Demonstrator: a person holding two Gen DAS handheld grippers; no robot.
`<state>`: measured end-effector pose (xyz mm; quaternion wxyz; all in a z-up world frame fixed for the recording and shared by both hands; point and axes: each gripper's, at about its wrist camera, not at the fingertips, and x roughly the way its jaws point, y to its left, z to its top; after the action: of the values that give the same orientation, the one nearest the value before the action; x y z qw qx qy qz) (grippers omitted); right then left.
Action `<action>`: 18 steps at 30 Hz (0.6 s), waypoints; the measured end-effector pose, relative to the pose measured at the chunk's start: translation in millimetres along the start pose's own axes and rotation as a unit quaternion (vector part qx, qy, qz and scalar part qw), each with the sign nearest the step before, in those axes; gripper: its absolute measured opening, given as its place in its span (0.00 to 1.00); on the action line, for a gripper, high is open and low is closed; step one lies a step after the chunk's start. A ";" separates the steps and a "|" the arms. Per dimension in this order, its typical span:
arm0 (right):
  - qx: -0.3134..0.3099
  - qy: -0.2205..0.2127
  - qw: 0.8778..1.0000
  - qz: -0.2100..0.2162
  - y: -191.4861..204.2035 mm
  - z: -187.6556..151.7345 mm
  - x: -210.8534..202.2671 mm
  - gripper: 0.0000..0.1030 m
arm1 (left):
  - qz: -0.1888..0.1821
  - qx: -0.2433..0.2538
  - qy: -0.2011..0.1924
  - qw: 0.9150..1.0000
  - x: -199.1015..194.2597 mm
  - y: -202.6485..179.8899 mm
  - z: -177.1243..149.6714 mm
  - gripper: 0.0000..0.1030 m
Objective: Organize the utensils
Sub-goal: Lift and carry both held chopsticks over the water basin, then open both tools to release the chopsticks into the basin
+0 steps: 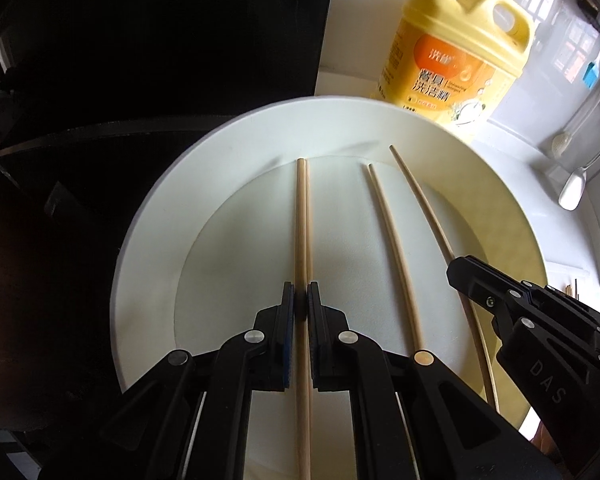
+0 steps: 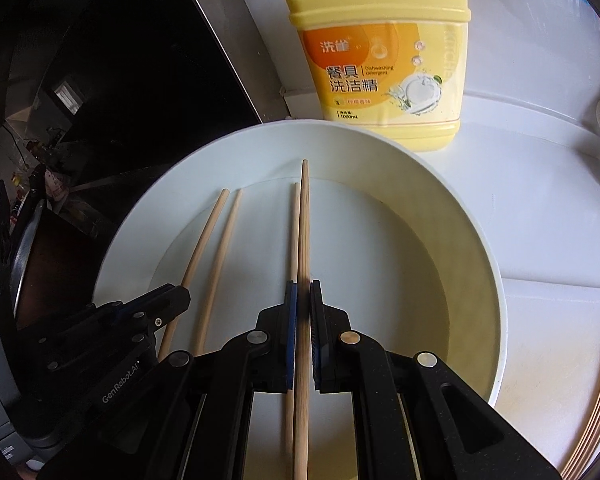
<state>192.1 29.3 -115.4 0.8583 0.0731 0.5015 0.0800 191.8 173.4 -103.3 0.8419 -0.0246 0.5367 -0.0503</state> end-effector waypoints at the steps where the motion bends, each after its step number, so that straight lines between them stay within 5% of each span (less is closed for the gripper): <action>1: 0.001 0.003 1.000 -0.001 -0.7 -0.2 2.2 0.06 | 0.001 0.001 0.002 1.000 2.4 -1.8 0.5 0.07; 8: 0.003 0.009 1.000 -0.011 -2.8 -1.6 6.4 0.06 | 0.013 -0.001 0.008 1.000 5.8 -5.6 -3.5 0.09; 13: 0.000 -0.002 1.000 -0.023 -4.2 -3.0 -1.6 0.17 | 0.020 -0.008 -0.008 1.000 -2.4 -5.7 -5.6 0.59; 18: 0.003 -0.008 1.000 -0.025 -7.2 -4.7 -9.1 0.18 | 0.026 -0.014 -0.018 0.999 -11.6 0.0 -3.9 0.62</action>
<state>184.1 20.6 -111.5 0.8638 0.0637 0.4967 0.0560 183.4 174.7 -94.5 0.8521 -0.0234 0.5224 -0.0208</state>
